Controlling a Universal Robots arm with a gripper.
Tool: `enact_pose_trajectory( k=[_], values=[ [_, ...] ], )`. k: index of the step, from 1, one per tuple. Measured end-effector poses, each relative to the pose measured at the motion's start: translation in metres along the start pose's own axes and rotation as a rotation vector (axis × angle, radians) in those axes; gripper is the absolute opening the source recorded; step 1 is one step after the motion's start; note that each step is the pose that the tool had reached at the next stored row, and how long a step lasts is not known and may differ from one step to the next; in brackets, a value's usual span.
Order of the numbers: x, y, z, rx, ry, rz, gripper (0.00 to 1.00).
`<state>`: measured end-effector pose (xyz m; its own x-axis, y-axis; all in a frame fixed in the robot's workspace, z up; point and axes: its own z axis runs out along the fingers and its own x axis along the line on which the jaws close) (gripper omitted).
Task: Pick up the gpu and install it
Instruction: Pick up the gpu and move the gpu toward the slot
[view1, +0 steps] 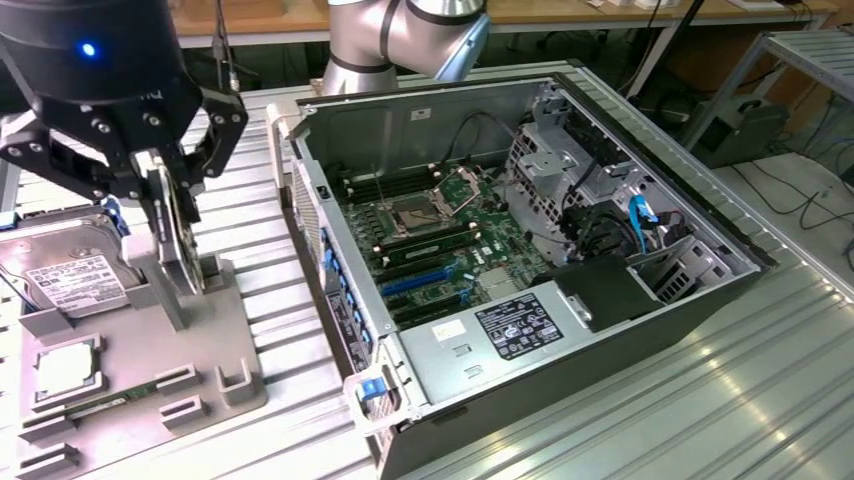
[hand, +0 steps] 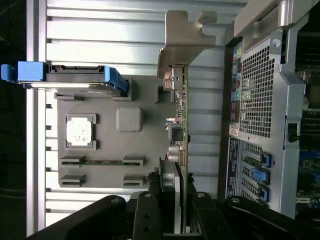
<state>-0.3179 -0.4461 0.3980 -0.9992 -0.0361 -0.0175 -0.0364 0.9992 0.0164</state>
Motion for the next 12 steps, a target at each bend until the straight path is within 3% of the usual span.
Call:
enact_pose_trajectory(
  k=[7, 12],
  values=[
    [-0.001, 0.0005, -0.0321, 0.0000, 0.0000, 0.000, 0.28],
    [-0.003, 0.0005, -0.0326, 0.0002, 0.0002, 0.000, 0.28]
  ],
)
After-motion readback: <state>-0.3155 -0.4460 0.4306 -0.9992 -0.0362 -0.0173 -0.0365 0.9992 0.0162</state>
